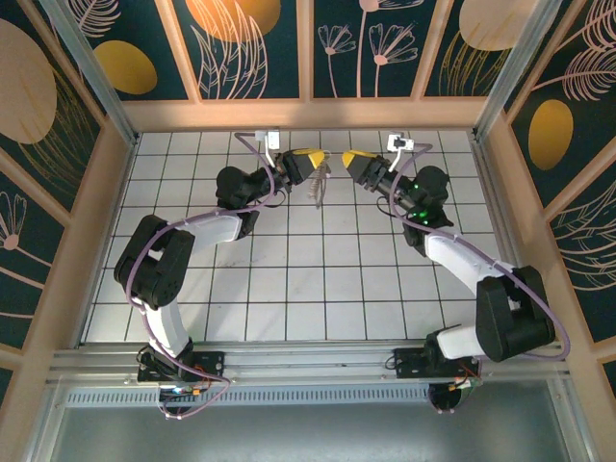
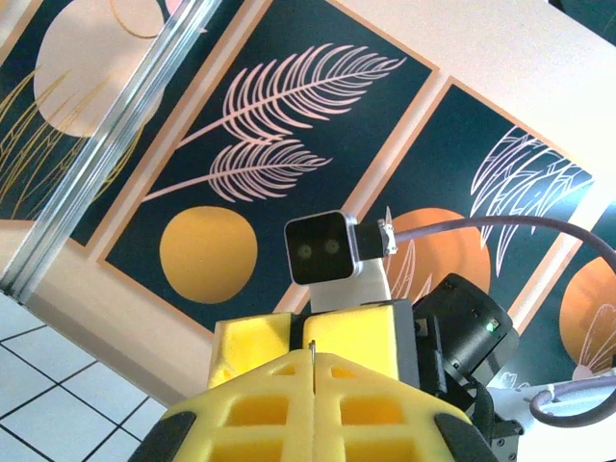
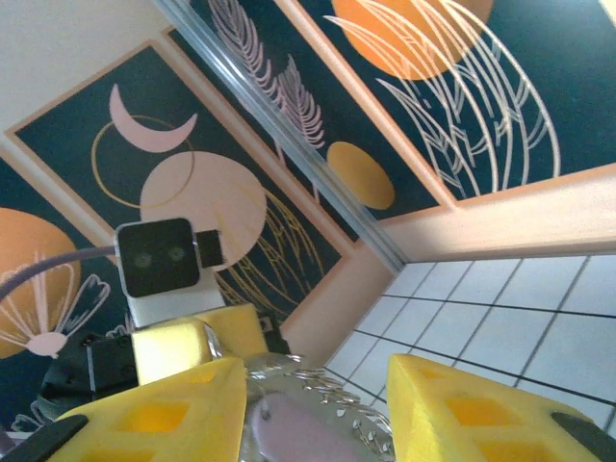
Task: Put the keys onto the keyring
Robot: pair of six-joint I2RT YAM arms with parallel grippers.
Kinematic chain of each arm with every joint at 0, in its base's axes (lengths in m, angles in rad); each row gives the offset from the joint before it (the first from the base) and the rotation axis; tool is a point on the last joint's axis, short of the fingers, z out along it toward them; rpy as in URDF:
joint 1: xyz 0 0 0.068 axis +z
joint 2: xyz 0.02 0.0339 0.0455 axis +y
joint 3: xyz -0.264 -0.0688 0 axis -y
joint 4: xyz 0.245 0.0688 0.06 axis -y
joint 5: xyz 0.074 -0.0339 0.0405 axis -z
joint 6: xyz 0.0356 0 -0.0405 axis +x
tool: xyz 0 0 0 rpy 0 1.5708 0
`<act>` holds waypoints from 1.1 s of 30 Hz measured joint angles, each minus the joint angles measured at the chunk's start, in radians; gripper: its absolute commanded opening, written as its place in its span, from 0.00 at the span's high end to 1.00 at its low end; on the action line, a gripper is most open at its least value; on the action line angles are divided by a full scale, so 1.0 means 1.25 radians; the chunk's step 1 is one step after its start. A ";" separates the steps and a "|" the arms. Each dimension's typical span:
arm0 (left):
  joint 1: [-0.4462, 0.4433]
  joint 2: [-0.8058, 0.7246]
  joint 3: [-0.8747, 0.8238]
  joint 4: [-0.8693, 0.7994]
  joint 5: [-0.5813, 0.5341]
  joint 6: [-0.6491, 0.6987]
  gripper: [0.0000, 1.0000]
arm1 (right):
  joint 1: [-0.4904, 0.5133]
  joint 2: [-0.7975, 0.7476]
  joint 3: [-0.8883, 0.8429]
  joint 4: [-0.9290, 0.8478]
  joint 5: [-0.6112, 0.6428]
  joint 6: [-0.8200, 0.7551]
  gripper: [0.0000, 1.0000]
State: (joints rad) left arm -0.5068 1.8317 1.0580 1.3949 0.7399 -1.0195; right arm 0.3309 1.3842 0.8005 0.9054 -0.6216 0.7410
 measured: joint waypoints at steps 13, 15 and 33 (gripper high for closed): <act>-0.003 0.012 0.000 0.003 -0.007 -0.009 1.00 | 0.034 0.045 0.037 0.033 -0.003 0.020 0.58; -0.003 0.012 0.000 0.004 -0.007 -0.009 1.00 | 0.039 0.049 0.038 0.034 -0.004 0.020 0.59; -0.003 0.020 0.001 0.006 -0.007 -0.012 1.00 | 0.049 0.055 0.042 0.039 -0.022 0.020 0.80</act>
State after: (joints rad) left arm -0.5110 1.8561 1.0588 1.4025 0.7315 -1.0344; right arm 0.3927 1.4525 0.8532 0.9546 -0.6491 0.7654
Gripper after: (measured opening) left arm 0.044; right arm 0.207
